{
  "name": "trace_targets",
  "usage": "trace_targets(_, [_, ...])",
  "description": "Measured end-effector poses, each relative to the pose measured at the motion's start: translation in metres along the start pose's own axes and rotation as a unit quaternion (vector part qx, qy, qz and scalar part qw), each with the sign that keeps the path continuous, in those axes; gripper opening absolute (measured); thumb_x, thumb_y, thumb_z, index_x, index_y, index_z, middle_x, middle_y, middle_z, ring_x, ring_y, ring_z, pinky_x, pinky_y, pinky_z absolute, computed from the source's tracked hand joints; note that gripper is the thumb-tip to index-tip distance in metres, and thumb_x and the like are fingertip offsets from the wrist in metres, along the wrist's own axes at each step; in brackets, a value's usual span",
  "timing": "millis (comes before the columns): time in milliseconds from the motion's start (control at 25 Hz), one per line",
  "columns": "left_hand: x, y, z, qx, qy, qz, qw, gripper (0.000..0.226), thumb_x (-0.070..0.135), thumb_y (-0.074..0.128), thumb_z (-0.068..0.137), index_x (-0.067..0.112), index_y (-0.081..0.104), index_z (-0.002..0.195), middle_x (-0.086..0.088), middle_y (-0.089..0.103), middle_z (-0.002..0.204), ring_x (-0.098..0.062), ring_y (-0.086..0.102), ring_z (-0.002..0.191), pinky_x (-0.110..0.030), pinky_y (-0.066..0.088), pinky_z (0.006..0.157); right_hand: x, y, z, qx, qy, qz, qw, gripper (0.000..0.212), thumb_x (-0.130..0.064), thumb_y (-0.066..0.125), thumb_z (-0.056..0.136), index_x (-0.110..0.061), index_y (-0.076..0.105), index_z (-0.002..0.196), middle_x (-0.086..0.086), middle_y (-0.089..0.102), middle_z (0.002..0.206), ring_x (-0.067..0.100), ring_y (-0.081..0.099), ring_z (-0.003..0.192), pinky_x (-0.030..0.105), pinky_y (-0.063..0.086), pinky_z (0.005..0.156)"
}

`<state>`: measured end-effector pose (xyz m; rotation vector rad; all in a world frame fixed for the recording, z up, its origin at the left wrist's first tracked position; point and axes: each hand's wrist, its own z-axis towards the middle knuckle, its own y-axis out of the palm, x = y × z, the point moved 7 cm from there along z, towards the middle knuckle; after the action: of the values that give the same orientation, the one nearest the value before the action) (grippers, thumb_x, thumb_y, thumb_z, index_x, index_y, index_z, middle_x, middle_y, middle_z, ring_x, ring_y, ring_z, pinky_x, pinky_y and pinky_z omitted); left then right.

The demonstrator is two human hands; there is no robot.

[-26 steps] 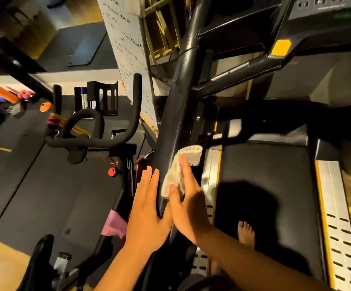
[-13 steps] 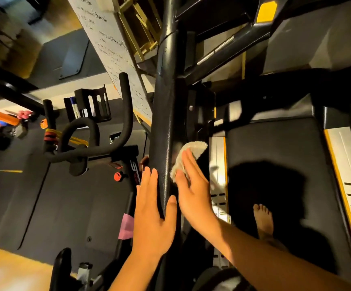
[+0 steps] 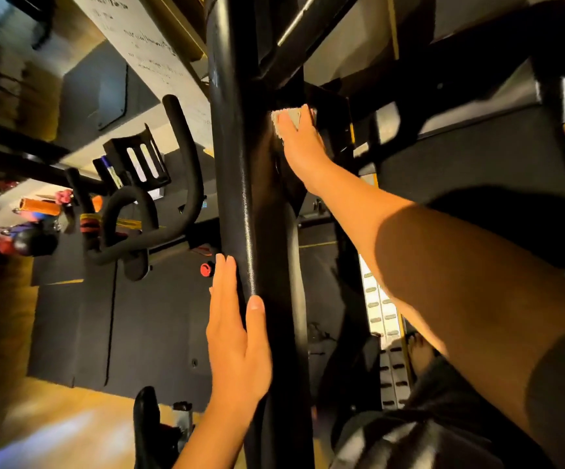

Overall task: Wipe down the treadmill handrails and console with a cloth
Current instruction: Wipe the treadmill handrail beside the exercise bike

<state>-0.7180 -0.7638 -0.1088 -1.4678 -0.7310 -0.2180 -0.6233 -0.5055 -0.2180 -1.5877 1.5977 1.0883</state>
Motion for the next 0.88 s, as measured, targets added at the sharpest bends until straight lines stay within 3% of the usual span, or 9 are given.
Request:
trace_targets(80, [0.003, 0.001, 0.0, 0.0, 0.011, 0.006, 1.0, 0.056, 0.031, 0.035, 0.097, 0.03, 0.017, 0.15, 0.015, 0.016, 0.16, 0.003, 0.011, 0.146, -0.016, 0.012, 0.118, 0.027, 0.009, -0.04, 0.009, 0.005, 0.02, 1.0, 0.063, -0.048, 0.035, 0.098, -0.031, 0.01, 0.153, 0.007, 0.029, 0.154, 0.028, 0.032, 0.138, 0.039, 0.026, 0.109])
trace_targets(160, [0.004, 0.001, -0.001, 0.003, 0.027, 0.007, 1.0, 0.055, 0.032, 0.035, 0.099, 0.025, 0.018, 0.151, 0.01, 0.017, 0.16, 0.0, 0.013, 0.146, -0.015, 0.013, 0.117, 0.068, 0.02, -0.105, 0.001, 0.028, 0.042, 0.999, 0.059, -0.048, 0.032, 0.099, -0.037, 0.009, 0.151, 0.005, 0.029, 0.155, 0.026, 0.03, 0.139, 0.035, 0.023, 0.109])
trace_targets(240, [0.002, -0.002, 0.0, 0.014, 0.045, 0.012, 0.999, 0.058, 0.036, 0.035, 0.098, 0.017, 0.023, 0.151, 0.003, 0.023, 0.159, -0.008, 0.019, 0.147, -0.025, 0.018, 0.119, 0.1, 0.033, -0.19, -0.062, 0.022, 0.06, 0.996, 0.055, -0.047, 0.025, 0.101, -0.046, -0.001, 0.149, -0.006, 0.014, 0.16, 0.016, 0.016, 0.146, 0.029, 0.012, 0.114])
trace_targets(360, [0.003, -0.005, 0.006, 0.038, 0.056, 0.017, 0.998, 0.056, 0.035, 0.036, 0.094, 0.012, 0.033, 0.146, -0.005, 0.035, 0.151, -0.014, 0.031, 0.141, -0.029, 0.026, 0.115, 0.105, 0.033, -0.261, -0.133, -0.07, -0.001, 0.989, 0.059, -0.044, 0.029, 0.1, -0.05, -0.008, 0.146, -0.017, -0.006, 0.159, 0.003, -0.005, 0.146, 0.037, 0.004, 0.122])
trace_targets(520, [0.006, -0.003, 0.012, 0.049, 0.045, -0.004, 0.998, 0.051, 0.02, 0.041, 0.092, 0.011, 0.036, 0.142, -0.007, 0.039, 0.145, -0.012, 0.035, 0.137, -0.025, 0.027, 0.115, 0.038, 0.022, -0.186, -0.078, -0.231, -0.008, 0.97, 0.05, -0.023, 0.031, 0.102, -0.013, 0.023, 0.15, 0.001, 0.014, 0.16, 0.011, 0.011, 0.148, 0.035, 0.014, 0.121])
trace_targets(600, [0.004, -0.001, 0.009, 0.048, 0.03, 0.007, 0.998, 0.053, 0.017, 0.04, 0.093, 0.009, 0.034, 0.144, -0.004, 0.036, 0.148, -0.009, 0.032, 0.139, -0.024, 0.025, 0.116, 0.008, 0.019, -0.128, -0.04, -0.257, -0.043, 0.965, 0.048, -0.019, 0.03, 0.102, -0.009, 0.027, 0.149, 0.004, 0.019, 0.159, 0.015, 0.017, 0.147, 0.03, 0.017, 0.12])
trace_targets(720, [0.006, 0.0, 0.003, 0.045, 0.025, 0.022, 0.998, 0.055, 0.024, 0.036, 0.095, 0.014, 0.027, 0.148, 0.004, 0.03, 0.153, -0.002, 0.026, 0.141, -0.02, 0.022, 0.116, -0.012, 0.016, -0.056, 0.016, -0.193, -0.089, 0.977, 0.051, -0.02, 0.024, 0.103, -0.006, 0.013, 0.151, 0.01, 0.008, 0.161, 0.021, 0.006, 0.148, 0.039, 0.01, 0.121])
trace_targets(800, [0.003, 0.0, 0.002, 0.045, 0.016, 0.026, 0.999, 0.056, 0.027, 0.035, 0.095, 0.019, 0.025, 0.149, 0.01, 0.028, 0.153, 0.0, 0.024, 0.142, -0.024, 0.023, 0.118, -0.014, 0.01, -0.02, 0.055, -0.112, -0.11, 0.986, 0.052, -0.017, 0.027, 0.103, -0.001, 0.01, 0.15, 0.018, 0.0, 0.16, 0.03, -0.002, 0.148, 0.04, 0.004, 0.121])
trace_targets(880, [0.001, -0.001, -0.001, 0.045, 0.012, 0.015, 0.999, 0.057, 0.032, 0.035, 0.093, 0.024, 0.025, 0.149, 0.016, 0.028, 0.152, 0.001, 0.024, 0.142, -0.03, 0.025, 0.117, -0.014, 0.001, 0.007, 0.049, -0.031, -0.046, 0.997, 0.05, -0.019, 0.023, 0.103, -0.004, 0.015, 0.15, 0.015, 0.003, 0.16, 0.029, 0.003, 0.147, 0.036, 0.008, 0.117])
